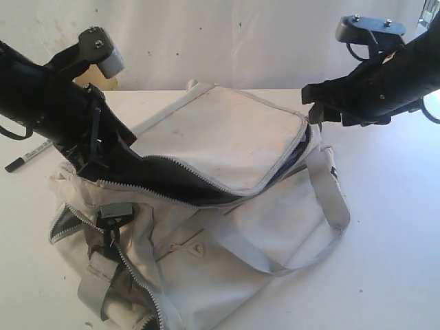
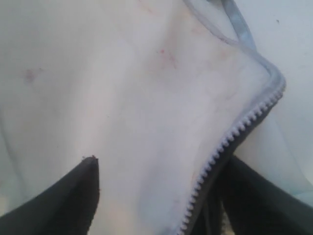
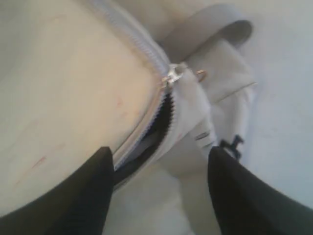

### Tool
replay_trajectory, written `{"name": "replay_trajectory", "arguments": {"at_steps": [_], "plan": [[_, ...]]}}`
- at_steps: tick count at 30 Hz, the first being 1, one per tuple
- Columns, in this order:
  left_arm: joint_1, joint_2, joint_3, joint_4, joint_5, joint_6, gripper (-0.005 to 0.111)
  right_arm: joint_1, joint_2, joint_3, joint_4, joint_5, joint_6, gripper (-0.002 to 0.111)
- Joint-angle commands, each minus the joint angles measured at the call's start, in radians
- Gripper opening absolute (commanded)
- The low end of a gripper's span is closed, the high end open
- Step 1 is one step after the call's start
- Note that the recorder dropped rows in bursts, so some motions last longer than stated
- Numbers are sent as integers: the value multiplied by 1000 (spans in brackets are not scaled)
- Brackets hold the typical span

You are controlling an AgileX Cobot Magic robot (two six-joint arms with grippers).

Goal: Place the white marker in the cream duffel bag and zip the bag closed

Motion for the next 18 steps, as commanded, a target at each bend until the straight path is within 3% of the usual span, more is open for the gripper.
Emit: {"name": "replay_trajectory", "arguments": {"at_steps": [1,7,12,18], "plan": [[2,-13,-1,-21,-64,-124,93,-9,-10,1,279,154,-345,52],[2,-13,-1,-12,-36,-176,98,-9,-10,1,469,292,-596,52],[-15,-13,-1,-33,-5,-163,97,-9,-10,1,479,290,-585,52],[-25,28,-1,-4,28,-52,59,-9,-35,1,475,286,-518,52]]}}
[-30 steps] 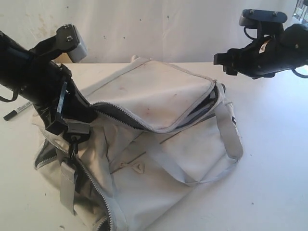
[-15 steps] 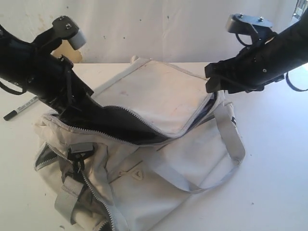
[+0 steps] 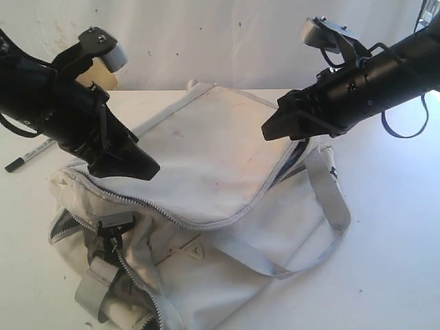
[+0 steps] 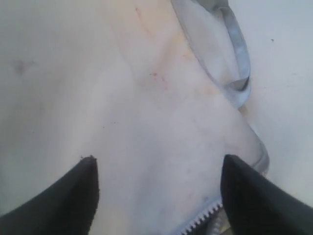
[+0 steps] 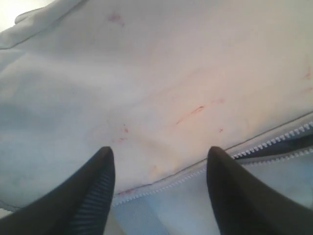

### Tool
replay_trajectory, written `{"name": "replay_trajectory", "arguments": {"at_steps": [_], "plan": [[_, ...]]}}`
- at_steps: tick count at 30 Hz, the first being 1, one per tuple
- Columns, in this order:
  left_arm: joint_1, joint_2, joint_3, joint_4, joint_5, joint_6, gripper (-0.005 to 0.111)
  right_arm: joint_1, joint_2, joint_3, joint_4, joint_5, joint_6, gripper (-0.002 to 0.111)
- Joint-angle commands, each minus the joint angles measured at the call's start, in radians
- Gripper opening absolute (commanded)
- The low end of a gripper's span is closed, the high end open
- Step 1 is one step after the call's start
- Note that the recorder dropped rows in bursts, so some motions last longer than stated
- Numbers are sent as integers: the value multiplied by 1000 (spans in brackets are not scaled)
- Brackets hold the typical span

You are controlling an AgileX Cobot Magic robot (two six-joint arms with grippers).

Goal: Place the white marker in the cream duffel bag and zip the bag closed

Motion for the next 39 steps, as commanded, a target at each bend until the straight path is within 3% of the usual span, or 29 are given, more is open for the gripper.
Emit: {"name": "replay_trajectory", "arguments": {"at_steps": [1,3,7,9,16,20,23,33,36,39], "plan": [[-6,37,-1,18,32,83,57,-7,-35,1,4,0,26,52],[-6,48,-1,20,50,85,61,-7,-48,1,-2,0,26,52],[-21,49,-1,5,118,72,90,-9,-72,1,-25,0,36,52],[-50,49,-1,24,136,91,98,-9,-83,1,-46,-8,68,52],[-215,47,-1,321,80,7,81,-9,-112,1,-338,-17,372,52],[-274,47,-1,372,4,-25,80,-9,-113,1,-460,-35,482,52],[-308,51,-1,379,-86,-16,80,-9,-113,1,-468,-39,482,52],[-407,95,40,473,-131,3,79,-9,-113,1,-470,-53,482,52],[-424,95,68,510,-154,3,73,-9,-113,1,-476,-55,482,52],[-433,95,80,510,-194,3,58,-9,-113,1,-478,-61,482,52]]}}
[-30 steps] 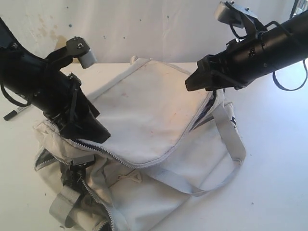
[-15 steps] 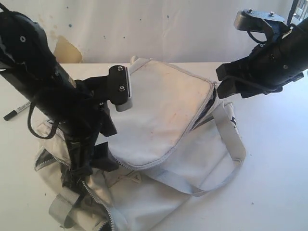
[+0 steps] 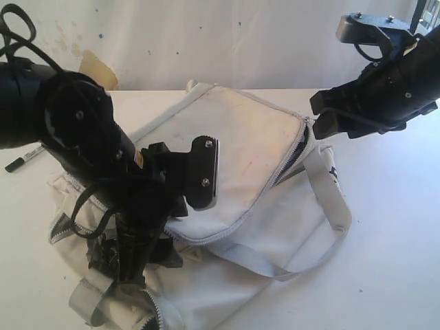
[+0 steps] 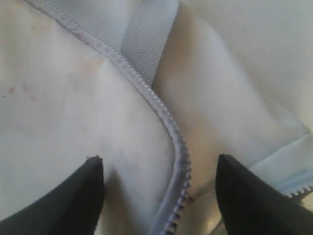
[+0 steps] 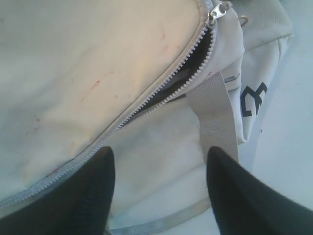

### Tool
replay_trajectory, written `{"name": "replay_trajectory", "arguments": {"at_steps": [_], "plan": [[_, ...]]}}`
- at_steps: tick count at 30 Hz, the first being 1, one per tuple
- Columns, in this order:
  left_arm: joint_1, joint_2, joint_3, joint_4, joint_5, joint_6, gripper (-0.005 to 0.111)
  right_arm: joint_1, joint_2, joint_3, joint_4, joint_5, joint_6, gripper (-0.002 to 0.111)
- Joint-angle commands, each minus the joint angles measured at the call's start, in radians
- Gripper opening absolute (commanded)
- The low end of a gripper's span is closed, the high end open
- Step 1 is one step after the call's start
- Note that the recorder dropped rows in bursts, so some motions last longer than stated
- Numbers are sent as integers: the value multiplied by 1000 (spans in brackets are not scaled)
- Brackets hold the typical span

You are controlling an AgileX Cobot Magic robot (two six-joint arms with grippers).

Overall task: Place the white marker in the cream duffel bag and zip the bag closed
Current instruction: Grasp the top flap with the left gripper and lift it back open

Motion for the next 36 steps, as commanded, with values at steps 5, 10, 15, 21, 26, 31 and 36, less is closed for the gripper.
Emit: {"name": "replay_trajectory", "arguments": {"at_steps": [5,10,15,21,26,31,36], "plan": [[-17,-3,17,-32,-99,-1,24,-4,-9,1,-11,-18,-1,52],[-17,-3,17,1,-136,-6,0,-4,-9,1,-11,-18,-1,52],[1,-30,15,1,-310,-210,0,-4,-9,1,-10,-18,-1,52],[120,-88,-14,-1,-420,-461,0,-4,-9,1,-13,-20,-1,52],[263,-101,-22,-51,-508,-690,0,-4,-9,1,-13,-25,-1,52],[399,-100,-22,-158,-594,-767,0,-4,-9,1,-13,-25,-1,52],[468,-81,-22,-205,-667,-767,0,-4,-9,1,-13,-37,-1,52]]}}
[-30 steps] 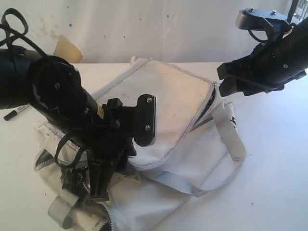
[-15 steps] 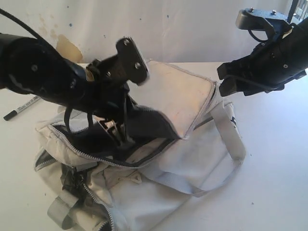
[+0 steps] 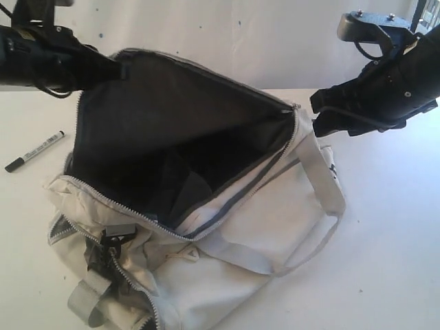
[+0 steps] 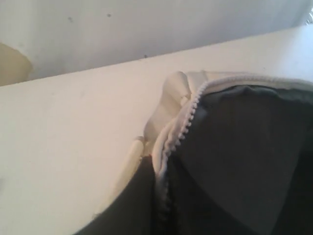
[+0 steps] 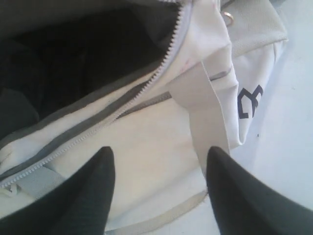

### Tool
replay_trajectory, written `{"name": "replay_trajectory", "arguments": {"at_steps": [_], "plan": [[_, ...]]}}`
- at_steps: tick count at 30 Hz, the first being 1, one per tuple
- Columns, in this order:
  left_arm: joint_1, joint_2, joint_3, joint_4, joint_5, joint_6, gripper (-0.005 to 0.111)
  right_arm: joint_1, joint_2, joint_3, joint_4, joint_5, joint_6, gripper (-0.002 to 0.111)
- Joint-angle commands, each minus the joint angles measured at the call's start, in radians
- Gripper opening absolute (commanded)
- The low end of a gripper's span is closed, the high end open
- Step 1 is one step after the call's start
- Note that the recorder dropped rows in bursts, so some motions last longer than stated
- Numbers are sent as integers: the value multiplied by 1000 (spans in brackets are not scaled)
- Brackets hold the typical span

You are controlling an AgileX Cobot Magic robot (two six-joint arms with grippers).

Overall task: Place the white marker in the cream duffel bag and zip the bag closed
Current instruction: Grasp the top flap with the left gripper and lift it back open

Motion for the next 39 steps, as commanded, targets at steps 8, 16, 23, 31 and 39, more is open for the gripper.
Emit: {"name": "replay_trajectory", "arguments": {"at_steps": [8,16,23,31,39], "plan": [[48,115,-5,-41,-194,134,0,-4,-9,1,-9,-28,-1,52],[46,186,-32,176,-311,307,0,-4,-9,1,-9,-24,16,52],[46,236,-81,187,-283,212,20,-4,-9,1,-9,-24,16,52],[46,270,-88,187,-214,133,64,-4,-9,1,-9,-24,23,49],[46,247,-88,173,-165,118,102,-4,-9,1,-9,-24,23,49]]}}
